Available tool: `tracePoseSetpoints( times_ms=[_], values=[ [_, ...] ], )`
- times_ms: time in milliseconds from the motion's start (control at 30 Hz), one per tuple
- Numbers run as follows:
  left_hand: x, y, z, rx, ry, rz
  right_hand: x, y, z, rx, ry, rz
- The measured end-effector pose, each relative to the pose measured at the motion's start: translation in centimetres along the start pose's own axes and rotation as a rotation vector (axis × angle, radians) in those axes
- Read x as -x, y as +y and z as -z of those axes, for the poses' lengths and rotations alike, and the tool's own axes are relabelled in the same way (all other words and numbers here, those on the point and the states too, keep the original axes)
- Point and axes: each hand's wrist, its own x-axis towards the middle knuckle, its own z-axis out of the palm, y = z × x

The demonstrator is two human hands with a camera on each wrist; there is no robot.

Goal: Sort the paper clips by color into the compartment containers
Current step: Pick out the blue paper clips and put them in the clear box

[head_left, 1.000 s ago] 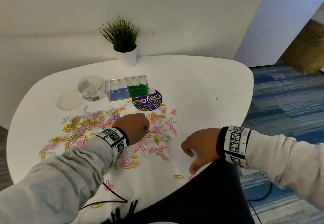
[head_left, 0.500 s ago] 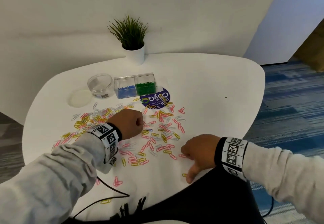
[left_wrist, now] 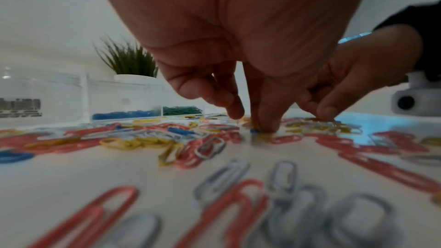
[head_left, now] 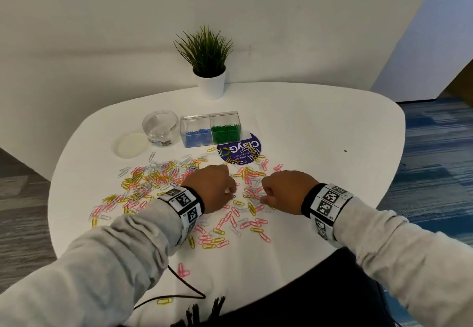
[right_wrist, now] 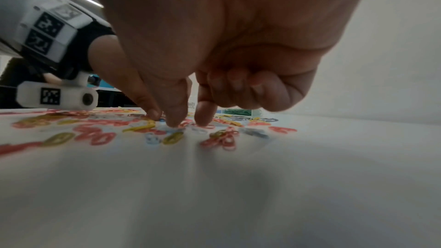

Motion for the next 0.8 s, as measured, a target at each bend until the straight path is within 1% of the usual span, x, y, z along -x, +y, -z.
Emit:
tracePoseSetpoints(
  times_ms=[133,267,333,400,500,667,733,800],
  values=[
    [-0.3,0.1,-0.2,-0.026,0.009,-0.032,-0.3,-0.4,0.1,-0.065,0.065,-0.001],
    [0.2,-1.0,-0.3,-0.017,-0.028,0.006,-0.6,-0.6,0.5,-0.14,0.093,-0.02],
    [0.8,-2.0,0.1,0.063,-0.001,0.04,-1.0,-0.7,0.9,-0.181,0.111,-0.017],
    [1.5,-3.4,0.9,0.185,0.068,0.087,-1.6,-1.2,1.2,-0.214,0.125,0.003],
    [2.5,-6.0,1.5,0.277,0.166,0.163,-3.0,-2.7,1.4,-0.222,0.106,0.026],
    [3.3,-8.6,1.4,0.205,0.167,0.252,-5.9,-6.3,1.3,-0.259,0.06,0.127],
    [3.4,-8.9,1.2,0.202,0.165,0.263,-6.6,-7.0,1.2,-0.228,0.03,0.14],
    [3.5,-8.8,0.7,0.232,0.156,0.237,-6.9,-7.2,1.0,-0.203,0.033,0.128]
  ],
)
